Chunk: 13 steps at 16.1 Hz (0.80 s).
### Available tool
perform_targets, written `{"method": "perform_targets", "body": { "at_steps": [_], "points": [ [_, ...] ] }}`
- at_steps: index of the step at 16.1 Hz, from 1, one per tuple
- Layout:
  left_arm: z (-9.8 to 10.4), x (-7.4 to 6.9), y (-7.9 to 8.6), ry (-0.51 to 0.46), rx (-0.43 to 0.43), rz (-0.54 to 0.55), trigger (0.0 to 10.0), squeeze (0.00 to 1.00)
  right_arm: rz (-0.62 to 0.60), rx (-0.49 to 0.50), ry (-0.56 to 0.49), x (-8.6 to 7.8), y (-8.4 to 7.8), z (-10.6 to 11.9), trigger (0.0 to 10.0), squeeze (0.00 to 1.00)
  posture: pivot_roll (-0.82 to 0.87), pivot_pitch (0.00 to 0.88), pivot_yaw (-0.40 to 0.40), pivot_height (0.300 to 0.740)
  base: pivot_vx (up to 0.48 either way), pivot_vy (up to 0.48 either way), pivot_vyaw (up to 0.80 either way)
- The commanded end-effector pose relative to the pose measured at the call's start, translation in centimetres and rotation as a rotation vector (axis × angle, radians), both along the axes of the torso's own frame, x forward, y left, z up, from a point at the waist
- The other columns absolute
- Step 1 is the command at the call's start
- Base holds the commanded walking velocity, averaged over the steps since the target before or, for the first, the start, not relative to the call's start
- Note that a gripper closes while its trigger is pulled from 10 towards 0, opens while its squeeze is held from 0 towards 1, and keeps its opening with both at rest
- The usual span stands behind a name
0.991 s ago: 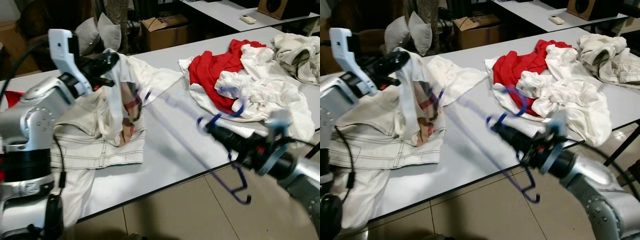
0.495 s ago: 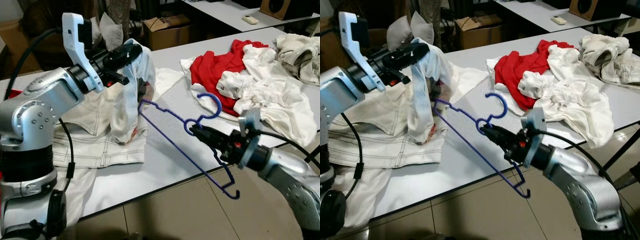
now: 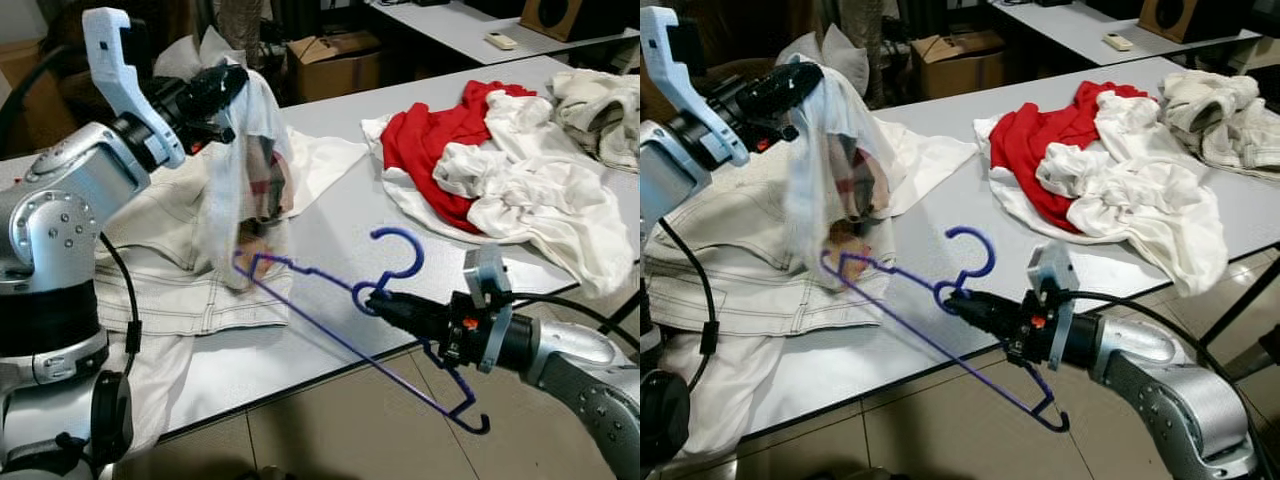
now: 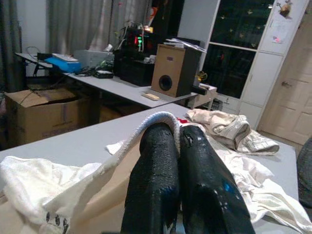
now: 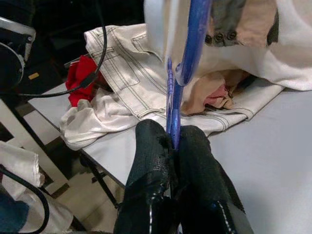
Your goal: Hang hanger
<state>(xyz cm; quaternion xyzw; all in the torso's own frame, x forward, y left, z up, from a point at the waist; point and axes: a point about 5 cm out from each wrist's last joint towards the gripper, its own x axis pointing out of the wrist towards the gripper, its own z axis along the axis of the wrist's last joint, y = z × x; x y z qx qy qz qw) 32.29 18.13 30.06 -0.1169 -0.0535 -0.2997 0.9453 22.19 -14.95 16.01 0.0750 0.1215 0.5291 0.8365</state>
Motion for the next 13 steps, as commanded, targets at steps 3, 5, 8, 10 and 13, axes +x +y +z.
{"method": "perform_targets", "body": {
  "at_steps": [3,5,8,10,13],
  "points": [
    [0.2,-0.9,-1.2,0.004,0.024,-0.102,0.0,0.00,-0.079,0.023,-0.070,1.4,0.2,0.8,10.0,0.00,-0.15,0.000,0.116,0.740,0.000,0.000,0.00],
    [-0.2,-1.5,-1.8,0.030,0.041,-0.165,0.0,0.00,-0.158,0.045,-0.103,2.8,0.3,1.0,10.0,0.00,-0.15,0.000,0.119,0.740,0.000,0.000,0.00],
    [-0.6,-1.6,-1.4,0.052,0.064,-0.153,0.0,0.00,-0.222,0.077,-0.139,4.2,0.4,1.7,10.0,0.00,-0.14,0.000,0.118,0.740,0.000,0.000,0.00],
    [-0.5,-1.5,-0.3,0.052,0.082,-0.101,0.0,0.00,-0.218,0.081,-0.163,4.2,0.0,2.2,10.0,0.00,-0.14,0.000,0.116,0.740,0.000,0.000,0.00],
    [-0.7,-1.6,0.2,0.063,0.100,-0.094,0.0,0.00,-0.315,0.113,-0.211,4.9,-1.4,3.2,10.0,0.00,-0.14,0.000,0.118,0.740,0.000,0.000,0.00]
  ]
}}
